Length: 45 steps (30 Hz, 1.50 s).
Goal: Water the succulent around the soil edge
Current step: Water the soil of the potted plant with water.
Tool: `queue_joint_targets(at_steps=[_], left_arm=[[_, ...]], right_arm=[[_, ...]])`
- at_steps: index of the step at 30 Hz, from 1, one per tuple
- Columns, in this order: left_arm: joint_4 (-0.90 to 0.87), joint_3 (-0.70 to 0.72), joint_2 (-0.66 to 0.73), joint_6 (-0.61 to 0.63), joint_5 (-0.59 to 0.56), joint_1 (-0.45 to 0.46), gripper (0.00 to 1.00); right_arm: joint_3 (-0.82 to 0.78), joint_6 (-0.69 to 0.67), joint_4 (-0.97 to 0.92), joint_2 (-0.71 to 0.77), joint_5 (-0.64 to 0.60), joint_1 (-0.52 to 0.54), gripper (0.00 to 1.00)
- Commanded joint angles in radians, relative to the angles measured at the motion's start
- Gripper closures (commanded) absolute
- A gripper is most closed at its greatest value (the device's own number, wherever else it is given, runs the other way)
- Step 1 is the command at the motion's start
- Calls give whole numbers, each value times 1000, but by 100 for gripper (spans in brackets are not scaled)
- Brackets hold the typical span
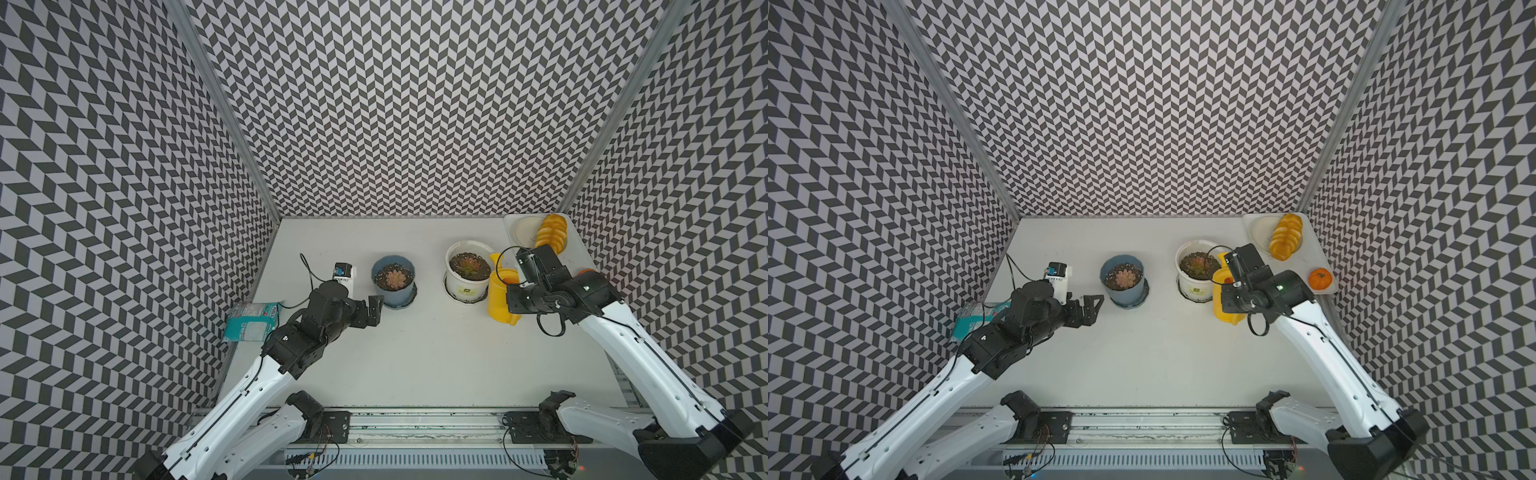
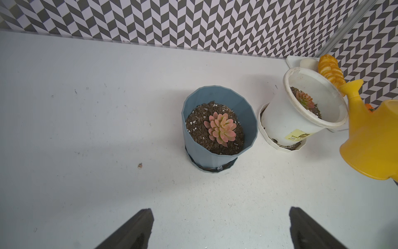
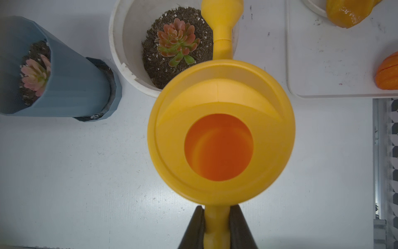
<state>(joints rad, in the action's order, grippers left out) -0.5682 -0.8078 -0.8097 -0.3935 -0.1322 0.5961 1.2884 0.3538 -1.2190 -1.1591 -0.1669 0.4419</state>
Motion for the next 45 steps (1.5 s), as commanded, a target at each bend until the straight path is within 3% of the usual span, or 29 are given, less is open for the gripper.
queue_joint_targets(at_steps=[1,20,32,45], left_arm=[[29,4,14,7,11,6,0],[30,3,12,7,12,8,0],[30,4,13,10,13,8,0],[31,4,17,10,15,8,0]], right_arm=[[55,-43,11,-22,-41,-4,100],[202,-91,-42,-173,-11,34,100],[287,-49,-95,-234,-124,119,100],[310,-52,-96,-286,-140,133,100]])
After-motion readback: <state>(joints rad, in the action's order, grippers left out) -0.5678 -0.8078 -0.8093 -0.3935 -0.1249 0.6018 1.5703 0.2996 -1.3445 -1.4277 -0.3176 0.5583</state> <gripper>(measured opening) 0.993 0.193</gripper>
